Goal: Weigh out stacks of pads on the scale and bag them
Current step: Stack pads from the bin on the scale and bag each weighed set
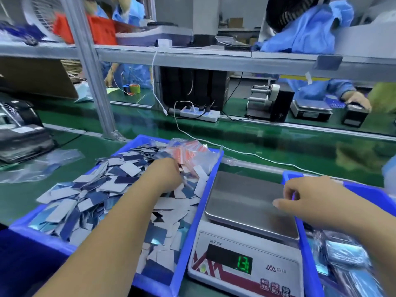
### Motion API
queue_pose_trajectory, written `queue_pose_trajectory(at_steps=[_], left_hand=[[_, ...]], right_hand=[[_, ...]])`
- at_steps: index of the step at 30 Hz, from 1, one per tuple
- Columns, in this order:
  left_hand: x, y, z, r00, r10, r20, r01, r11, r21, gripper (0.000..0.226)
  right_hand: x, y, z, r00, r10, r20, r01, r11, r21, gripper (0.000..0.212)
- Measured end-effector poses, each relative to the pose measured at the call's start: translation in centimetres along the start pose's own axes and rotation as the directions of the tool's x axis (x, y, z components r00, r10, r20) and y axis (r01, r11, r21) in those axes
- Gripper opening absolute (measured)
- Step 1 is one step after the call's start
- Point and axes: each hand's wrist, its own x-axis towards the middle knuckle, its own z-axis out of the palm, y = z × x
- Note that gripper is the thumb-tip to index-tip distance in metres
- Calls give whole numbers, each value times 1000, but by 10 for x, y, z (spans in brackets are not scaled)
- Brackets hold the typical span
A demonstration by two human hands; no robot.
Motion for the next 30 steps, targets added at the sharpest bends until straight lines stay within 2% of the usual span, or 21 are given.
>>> queue_pose_trajectory(at_steps=[3,7,14,17,20,22,24,26,30], left_hand=[[1,-1,-3,1000,-4,-3,4,1000,18,16],[5,-2,-5,999,-14,34,15,999,-32,9],[13,-11,6,993,81,-90,-109,924,-367,17],[16,-13,10,993,81,-86,-103,952,-289,26],[19,-9,11,991,32,-128,-37,999,-36,25],[19,-7,10,998,-8,-64,13,996,87,42],[19,-6,10,999,5,52,-9,997,80,48],[16,-2,10,988,37,148,-36,999,-9,48],[6,3,10,977,86,194,-85,996,-13,44]], right_hand=[[-18,-19,-11,994,-111,17,111,993,29,40],[-35,-34,-11,974,-224,24,224,974,-20,41],[-23,-27,14,982,-185,-32,188,954,235,24],[-20,-23,22,982,-181,-57,190,931,313,18],[-22,-21,23,976,-191,-103,216,906,365,18],[-22,-21,23,972,-191,-137,230,898,374,18],[-23,-20,22,968,-194,-162,242,894,377,18],[-24,-20,22,965,-198,-171,251,886,390,17],[-24,-20,24,959,-221,-176,273,883,381,17]])
